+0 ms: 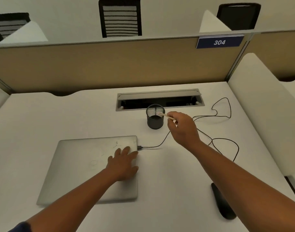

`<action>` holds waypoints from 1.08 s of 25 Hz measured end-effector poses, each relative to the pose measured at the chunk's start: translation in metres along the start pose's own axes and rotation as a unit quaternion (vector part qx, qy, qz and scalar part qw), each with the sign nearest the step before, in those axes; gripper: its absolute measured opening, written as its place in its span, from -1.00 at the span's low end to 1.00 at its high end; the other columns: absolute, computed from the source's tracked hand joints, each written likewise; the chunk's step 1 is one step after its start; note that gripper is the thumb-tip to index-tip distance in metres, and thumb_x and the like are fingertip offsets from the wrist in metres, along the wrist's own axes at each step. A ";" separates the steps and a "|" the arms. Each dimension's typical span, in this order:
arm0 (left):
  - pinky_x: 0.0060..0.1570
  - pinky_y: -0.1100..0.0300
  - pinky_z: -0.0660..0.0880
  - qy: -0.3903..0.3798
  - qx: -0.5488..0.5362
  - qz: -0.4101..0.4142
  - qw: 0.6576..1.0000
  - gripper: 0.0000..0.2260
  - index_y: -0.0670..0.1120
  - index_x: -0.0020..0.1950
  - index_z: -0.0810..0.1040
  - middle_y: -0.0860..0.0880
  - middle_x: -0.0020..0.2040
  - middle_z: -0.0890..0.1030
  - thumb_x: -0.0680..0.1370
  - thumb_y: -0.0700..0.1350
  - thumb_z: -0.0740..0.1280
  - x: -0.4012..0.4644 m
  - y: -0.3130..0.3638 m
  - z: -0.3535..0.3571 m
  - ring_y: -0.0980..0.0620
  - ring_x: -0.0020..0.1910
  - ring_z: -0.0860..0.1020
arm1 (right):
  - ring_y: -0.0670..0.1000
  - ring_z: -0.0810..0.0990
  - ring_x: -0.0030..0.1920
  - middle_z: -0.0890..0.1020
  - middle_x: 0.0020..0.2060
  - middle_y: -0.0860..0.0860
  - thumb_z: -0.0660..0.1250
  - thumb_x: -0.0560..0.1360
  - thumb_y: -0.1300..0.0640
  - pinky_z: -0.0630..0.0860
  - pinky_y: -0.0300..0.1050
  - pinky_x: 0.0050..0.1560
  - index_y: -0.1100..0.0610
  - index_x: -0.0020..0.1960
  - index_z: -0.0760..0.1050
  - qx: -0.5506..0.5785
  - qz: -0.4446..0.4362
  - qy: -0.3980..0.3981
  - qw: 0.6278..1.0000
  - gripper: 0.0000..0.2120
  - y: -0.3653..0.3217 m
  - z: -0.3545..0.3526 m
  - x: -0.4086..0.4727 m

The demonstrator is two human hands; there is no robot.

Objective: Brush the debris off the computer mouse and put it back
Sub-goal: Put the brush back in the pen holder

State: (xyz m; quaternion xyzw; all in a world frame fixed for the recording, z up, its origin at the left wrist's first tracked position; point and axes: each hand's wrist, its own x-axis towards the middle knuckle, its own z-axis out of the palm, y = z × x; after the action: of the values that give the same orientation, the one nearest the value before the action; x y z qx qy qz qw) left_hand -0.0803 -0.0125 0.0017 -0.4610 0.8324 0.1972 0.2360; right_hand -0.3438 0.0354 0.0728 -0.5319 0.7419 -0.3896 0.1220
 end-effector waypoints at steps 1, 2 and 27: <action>0.55 -0.21 0.25 -0.001 -0.005 0.008 1.000 -0.36 0.21 0.69 0.13 0.03 0.73 0.01 0.64 0.26 0.24 0.001 -0.004 -0.002 -0.19 0.69 0.02 | 0.09 0.59 -0.02 0.72 -0.01 0.04 0.29 0.64 0.14 0.54 -0.06 -0.09 0.14 0.28 0.64 -0.041 -0.006 -0.017 0.999 -0.74 0.000 0.007 0.011; 0.54 -0.18 0.29 -0.003 -0.013 0.016 1.000 -0.36 0.20 0.69 0.14 0.04 0.73 0.02 0.64 0.26 0.25 0.002 -0.007 -0.004 -0.17 0.68 0.06 | 0.12 0.59 0.03 0.73 0.03 0.07 0.28 0.66 0.12 0.58 0.01 -0.05 0.13 0.31 0.63 -0.082 -0.010 -0.035 0.996 -0.71 -0.001 0.015 0.021; 0.53 -0.10 0.31 0.045 -0.044 0.045 0.997 -0.29 0.09 0.73 0.10 0.00 0.75 0.02 0.66 0.21 0.31 -0.020 -0.013 -0.072 -0.14 0.67 0.16 | 0.17 0.36 0.48 0.50 0.45 0.05 0.31 0.52 0.19 0.24 0.25 0.40 0.01 0.58 0.28 -0.276 0.035 -0.168 0.946 -0.36 -0.038 0.011 0.033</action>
State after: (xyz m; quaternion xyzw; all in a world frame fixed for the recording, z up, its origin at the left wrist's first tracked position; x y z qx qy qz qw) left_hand -0.0752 -0.0448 0.0703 -0.4409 0.8529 0.2227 0.1687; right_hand -0.3240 -0.0033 0.0999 -0.5766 0.8070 -0.0700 0.1069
